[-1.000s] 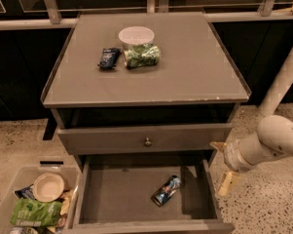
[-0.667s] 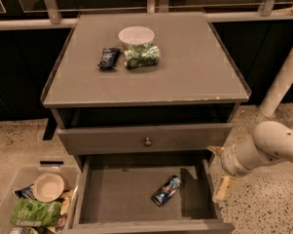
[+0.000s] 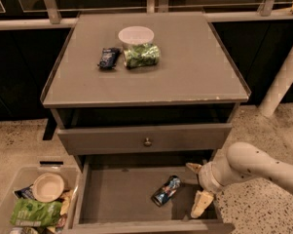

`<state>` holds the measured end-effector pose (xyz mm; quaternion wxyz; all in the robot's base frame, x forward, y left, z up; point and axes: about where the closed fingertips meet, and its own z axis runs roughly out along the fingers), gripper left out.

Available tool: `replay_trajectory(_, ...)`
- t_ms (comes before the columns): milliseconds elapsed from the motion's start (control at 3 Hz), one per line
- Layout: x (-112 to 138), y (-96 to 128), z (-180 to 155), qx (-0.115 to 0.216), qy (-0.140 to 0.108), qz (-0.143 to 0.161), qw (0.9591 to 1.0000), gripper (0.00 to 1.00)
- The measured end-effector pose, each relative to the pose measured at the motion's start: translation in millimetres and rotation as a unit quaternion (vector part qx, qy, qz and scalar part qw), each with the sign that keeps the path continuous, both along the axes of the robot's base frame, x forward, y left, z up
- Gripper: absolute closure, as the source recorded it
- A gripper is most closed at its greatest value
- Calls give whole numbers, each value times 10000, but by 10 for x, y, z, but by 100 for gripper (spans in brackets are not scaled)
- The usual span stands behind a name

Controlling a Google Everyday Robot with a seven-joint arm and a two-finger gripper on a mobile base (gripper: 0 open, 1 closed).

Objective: Pick redbull can from middle drawer and place on counter

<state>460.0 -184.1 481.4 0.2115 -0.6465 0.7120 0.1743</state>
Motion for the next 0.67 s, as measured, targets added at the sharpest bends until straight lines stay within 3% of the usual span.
replay_trajectory(333,63,273,-274,204,61,87,9997,0)
replay_trajectory(667,179,400,-484,177,76,18,9998,0)
